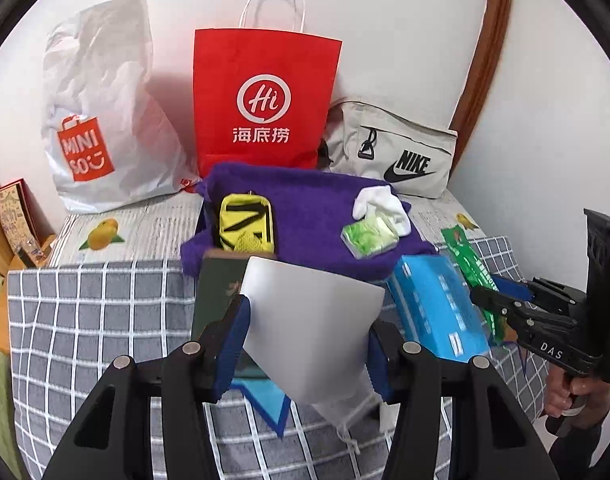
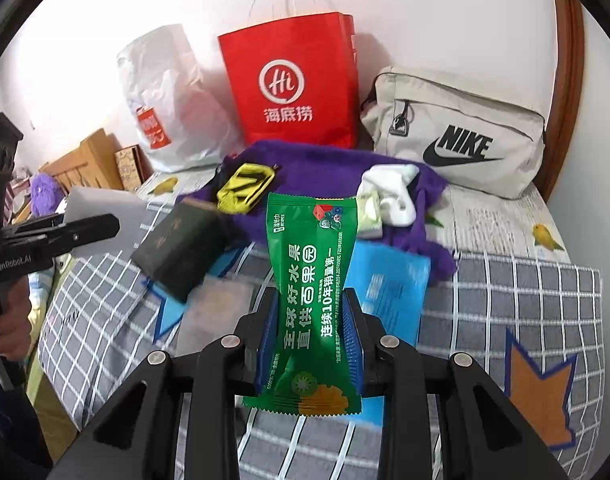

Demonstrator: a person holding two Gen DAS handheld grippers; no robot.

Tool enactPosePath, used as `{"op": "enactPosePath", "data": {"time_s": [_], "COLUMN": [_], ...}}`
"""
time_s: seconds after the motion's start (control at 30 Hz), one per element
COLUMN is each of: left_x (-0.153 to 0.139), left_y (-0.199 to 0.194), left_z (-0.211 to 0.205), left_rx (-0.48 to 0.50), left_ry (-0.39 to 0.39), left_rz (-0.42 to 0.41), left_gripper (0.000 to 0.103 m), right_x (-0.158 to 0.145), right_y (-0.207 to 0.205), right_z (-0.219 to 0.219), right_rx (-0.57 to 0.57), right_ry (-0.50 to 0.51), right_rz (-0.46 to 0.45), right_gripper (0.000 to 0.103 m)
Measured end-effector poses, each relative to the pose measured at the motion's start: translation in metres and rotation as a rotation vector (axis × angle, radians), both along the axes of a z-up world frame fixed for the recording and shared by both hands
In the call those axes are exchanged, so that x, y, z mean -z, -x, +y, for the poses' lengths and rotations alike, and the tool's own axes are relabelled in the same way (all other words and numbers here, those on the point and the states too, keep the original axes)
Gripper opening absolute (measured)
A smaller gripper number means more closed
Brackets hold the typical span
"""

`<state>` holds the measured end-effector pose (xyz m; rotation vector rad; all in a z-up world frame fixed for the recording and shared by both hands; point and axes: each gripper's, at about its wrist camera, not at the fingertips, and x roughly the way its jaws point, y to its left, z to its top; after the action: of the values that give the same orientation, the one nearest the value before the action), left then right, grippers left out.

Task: Organize soft objects
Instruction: 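Lift the green snack packet with the right gripper while the left gripper lifts the white sponge, then open the right gripper over the purple towel while the left gripper drops the sponge there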

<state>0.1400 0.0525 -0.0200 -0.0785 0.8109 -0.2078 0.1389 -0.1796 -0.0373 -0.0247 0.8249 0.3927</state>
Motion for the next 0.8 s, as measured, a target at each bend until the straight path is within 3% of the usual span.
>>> {"op": "enactPosePath", "data": {"time_s": [0.4,0.8], "left_x": [-0.009,0.002], "left_y": [-0.082,-0.152], "left_z": [-0.004,-0.001], "left_rx": [0.011,0.022], "left_ry": [-0.014,-0.004], "left_rz": [0.013,0.061], "left_gripper": [0.051,0.051], "right_x": [-0.022,-0.002], "right_y": [-0.088,-0.159], "right_z": [0.008,0.021], "right_rx": [0.033,0.047], "right_ry": [-0.010,0.026], "right_rz": [-0.024,0.028], "right_gripper": [0.031,0.031]}}
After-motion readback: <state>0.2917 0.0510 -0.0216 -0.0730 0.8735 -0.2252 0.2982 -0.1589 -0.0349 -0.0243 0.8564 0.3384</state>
